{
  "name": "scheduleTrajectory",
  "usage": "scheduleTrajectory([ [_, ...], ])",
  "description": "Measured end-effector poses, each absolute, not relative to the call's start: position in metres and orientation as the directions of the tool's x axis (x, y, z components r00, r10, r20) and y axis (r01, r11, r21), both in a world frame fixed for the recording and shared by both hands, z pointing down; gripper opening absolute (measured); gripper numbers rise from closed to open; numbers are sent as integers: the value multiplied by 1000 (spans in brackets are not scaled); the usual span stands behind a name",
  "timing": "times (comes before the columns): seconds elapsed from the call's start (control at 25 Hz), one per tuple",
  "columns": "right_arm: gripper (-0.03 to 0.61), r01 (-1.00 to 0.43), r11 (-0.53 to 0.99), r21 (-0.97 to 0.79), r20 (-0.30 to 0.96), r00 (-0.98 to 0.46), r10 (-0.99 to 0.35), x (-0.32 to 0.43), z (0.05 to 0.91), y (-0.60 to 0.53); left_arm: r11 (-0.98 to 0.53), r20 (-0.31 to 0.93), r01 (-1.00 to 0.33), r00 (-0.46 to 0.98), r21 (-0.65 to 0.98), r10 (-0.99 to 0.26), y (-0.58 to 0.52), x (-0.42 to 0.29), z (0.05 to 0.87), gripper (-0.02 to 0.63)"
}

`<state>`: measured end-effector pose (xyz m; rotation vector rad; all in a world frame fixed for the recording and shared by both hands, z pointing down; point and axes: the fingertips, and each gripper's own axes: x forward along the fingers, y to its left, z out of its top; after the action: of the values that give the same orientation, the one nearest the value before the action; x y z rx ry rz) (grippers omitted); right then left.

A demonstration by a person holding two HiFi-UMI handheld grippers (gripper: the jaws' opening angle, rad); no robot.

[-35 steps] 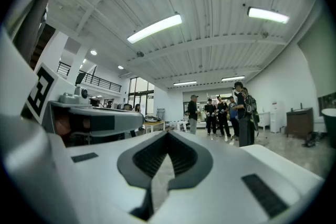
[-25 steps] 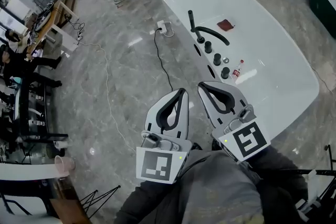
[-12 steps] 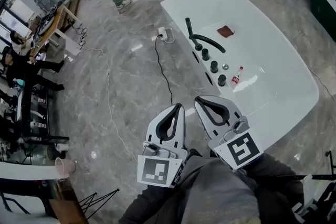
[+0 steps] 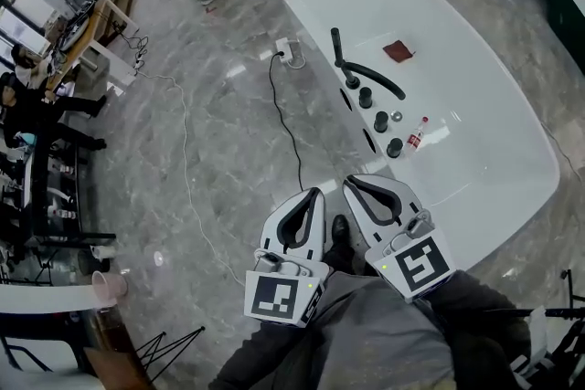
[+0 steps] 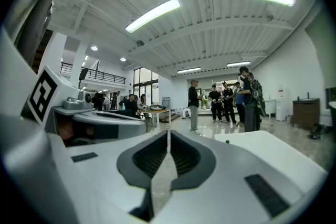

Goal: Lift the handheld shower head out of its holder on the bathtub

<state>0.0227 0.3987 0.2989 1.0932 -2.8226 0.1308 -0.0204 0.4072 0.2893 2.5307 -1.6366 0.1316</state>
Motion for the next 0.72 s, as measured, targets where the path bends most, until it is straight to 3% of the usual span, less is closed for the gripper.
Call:
scheduleTrajectory([
  [0.72,6,-695,718,-40,185,-711,-678,-58,307,262,-442,133,-894,449,78,-884,272,-96,290,2],
])
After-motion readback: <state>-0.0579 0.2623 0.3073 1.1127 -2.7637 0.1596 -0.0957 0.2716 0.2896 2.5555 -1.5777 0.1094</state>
